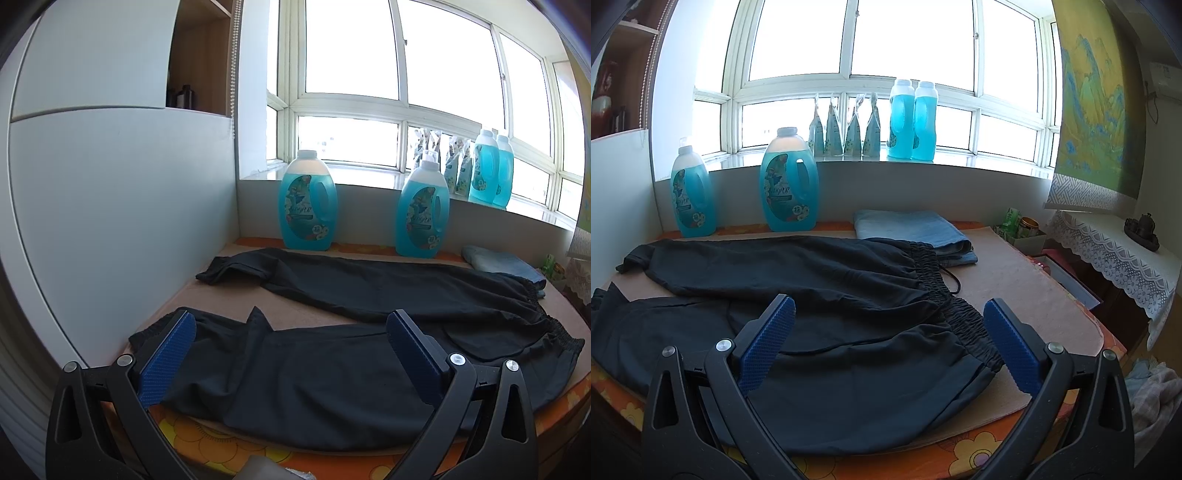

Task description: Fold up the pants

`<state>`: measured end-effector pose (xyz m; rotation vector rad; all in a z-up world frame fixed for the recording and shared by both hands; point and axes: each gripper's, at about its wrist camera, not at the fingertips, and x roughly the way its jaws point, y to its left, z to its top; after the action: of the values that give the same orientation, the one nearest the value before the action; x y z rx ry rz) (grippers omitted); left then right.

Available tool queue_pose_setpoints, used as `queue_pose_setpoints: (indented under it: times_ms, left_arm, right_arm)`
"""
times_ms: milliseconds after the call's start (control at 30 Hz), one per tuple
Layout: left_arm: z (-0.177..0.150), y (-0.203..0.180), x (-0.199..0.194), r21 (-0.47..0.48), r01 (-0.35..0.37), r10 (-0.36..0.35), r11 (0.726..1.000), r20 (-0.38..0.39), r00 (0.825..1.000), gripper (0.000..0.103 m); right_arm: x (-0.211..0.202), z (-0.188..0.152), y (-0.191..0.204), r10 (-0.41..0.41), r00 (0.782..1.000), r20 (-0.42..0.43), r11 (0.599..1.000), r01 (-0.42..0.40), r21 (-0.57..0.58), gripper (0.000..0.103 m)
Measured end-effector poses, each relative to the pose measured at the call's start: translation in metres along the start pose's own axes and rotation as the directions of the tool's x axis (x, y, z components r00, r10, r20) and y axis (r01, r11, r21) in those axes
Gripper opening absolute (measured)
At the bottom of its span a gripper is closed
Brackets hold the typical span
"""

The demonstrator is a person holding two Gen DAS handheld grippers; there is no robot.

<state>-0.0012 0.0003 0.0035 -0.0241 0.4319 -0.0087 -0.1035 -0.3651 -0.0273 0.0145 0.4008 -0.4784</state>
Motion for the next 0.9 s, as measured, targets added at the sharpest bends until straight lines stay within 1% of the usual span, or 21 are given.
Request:
queue_pose_setpoints:
  times_ms: [167,233,900]
  left_arm:
    - [0.0001,-0.0008,0.0004,0.002,0.0,0.0,1.0,-0.002,1.0,0.102]
    - [0.0004,-0.0009,0.0007,0.004,0.0,0.0,1.0,-0.004,1.0,0.102]
    - [-0.0009,-0.001,0.0031,0.014,-0.001,0.001,1.0,-0.001,1.0,0.102]
  right_arm:
    - [0.0,0.0011,-0.0004,0.001,1.0,-0.002,1.0,-0.001,-0.001,0.103]
    - [0.0019,-0.0064,0.0019,0.001,1.0,-0.001,1.0,-0.001,-0.004,0.103]
    - [0.0018,-0.0055,0.0038,0.002,1.0,-0.004,1.0,-0.002,-0.001,0.103]
